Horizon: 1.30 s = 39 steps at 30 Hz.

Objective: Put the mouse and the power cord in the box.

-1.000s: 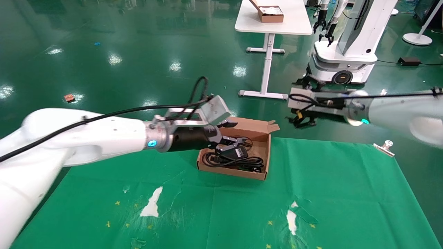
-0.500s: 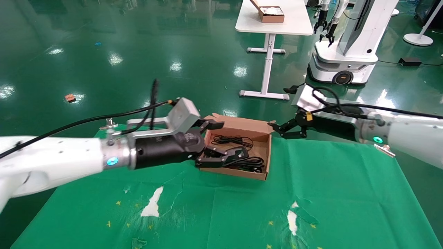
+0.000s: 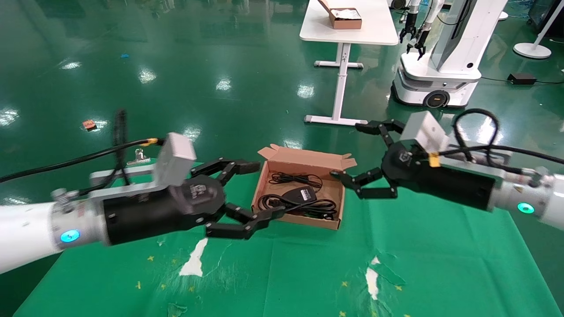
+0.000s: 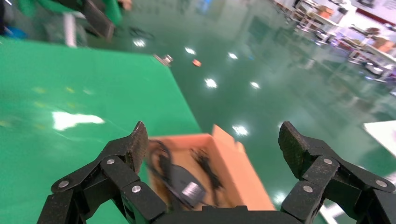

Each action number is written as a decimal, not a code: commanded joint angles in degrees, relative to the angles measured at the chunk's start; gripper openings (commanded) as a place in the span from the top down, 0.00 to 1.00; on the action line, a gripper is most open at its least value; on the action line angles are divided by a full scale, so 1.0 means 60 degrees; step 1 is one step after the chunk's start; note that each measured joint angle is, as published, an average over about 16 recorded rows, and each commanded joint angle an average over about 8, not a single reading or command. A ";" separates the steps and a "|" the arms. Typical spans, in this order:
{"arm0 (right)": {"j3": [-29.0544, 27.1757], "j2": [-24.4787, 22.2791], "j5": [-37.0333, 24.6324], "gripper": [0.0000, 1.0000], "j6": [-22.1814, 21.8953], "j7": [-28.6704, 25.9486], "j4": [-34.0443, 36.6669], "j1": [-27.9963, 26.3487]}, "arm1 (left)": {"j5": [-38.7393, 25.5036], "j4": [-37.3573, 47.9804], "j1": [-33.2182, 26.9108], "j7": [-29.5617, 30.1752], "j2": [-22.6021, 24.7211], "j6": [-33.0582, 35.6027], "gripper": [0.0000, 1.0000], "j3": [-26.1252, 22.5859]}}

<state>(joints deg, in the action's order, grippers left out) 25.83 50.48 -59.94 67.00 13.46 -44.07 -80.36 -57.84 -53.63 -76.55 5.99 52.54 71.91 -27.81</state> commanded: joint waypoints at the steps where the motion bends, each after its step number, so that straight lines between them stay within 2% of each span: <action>1: -0.0130 -0.0205 0.0240 0.00 0.0248 -0.0321 -0.0392 0.0249 | 0.0222 -0.0277 0.0208 0.0066 -0.0243 0.0191 0.00 0.0164; 24: -0.1589 -0.2503 0.2929 0.00 0.3031 -0.3910 -0.4783 0.3044 | 0.2637 -0.3295 0.2470 0.0777 -0.2889 0.2273 0.00 0.1942; 30: -0.1767 -0.2773 0.3260 0.00 0.3363 -0.4221 -0.5294 0.3373 | 0.2798 -0.3498 0.2607 0.0801 -0.3049 0.2402 0.00 0.2048; 39: -0.1712 -0.2682 0.3152 0.00 0.3244 -0.4114 -0.5110 0.3263 | 0.2743 -0.3412 0.2556 0.0800 -0.2988 0.2352 0.00 0.2010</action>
<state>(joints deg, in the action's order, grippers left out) 15.54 34.34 -40.98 86.51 -11.25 -74.80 -60.74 -41.36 -74.14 -61.19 10.78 34.59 86.04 -15.73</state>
